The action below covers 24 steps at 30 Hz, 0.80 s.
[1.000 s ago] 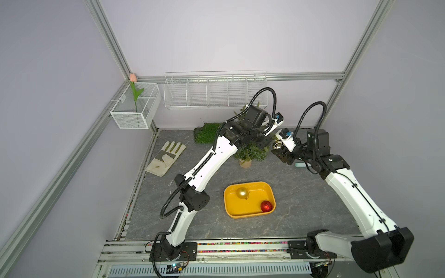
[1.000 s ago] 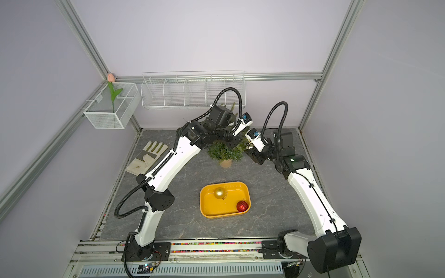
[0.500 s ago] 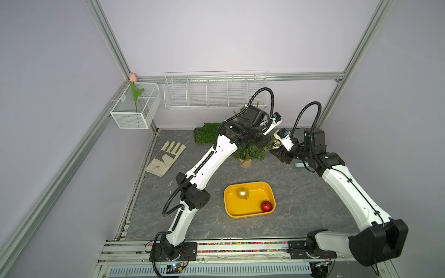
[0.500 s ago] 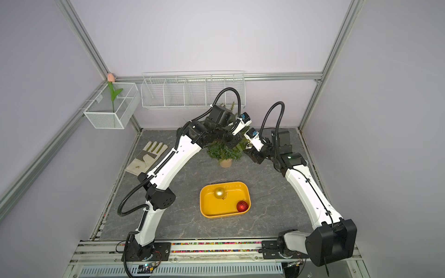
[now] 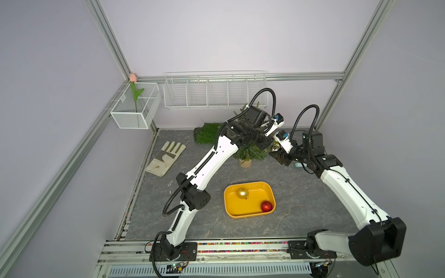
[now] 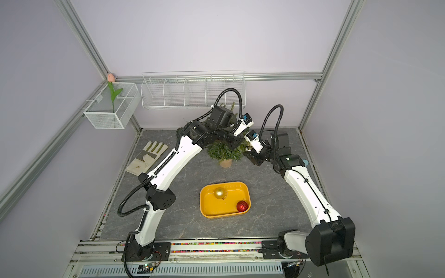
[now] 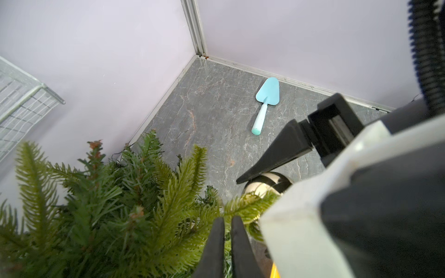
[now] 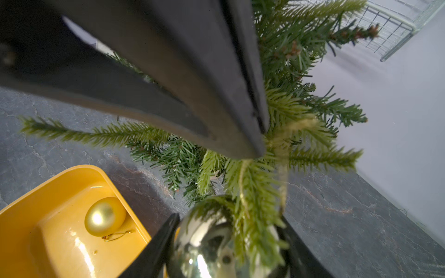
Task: Decorate the small christmas tree with ornaments
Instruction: Hang an ornament on the christmas tree.
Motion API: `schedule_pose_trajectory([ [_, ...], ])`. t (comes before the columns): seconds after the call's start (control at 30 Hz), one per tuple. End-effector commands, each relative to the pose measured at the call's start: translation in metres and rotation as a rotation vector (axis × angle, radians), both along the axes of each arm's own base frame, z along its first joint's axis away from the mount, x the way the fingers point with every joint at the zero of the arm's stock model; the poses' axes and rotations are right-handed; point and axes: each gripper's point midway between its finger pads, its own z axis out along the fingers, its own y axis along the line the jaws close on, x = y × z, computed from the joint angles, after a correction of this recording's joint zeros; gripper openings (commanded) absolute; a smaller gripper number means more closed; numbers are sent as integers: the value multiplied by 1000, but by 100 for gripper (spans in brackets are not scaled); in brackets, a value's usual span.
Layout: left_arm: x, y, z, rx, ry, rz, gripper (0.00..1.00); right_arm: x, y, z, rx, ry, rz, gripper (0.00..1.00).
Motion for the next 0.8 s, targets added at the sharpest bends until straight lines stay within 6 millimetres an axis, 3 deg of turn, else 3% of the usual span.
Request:
schedule_pose_trajectory([
  [0.0, -7, 15, 34, -43, -28, 37, 16, -7, 3, 3, 34, -3, 10, 6],
  [0.13, -12, 22, 49, -68, -38, 48, 34, -11, 2, -1, 37, 6, 10, 6],
  [0.23, -14, 26, 59, -96, -49, 60, 42, -13, 2, -2, 40, 7, 7, 6],
  [0.47, -19, 34, 73, -133, -71, 76, 46, -17, -1, -11, 33, 29, -4, 6],
  [0.77, -18, 33, 67, -117, -59, 77, 46, -18, -4, -20, 25, 48, -23, 7],
])
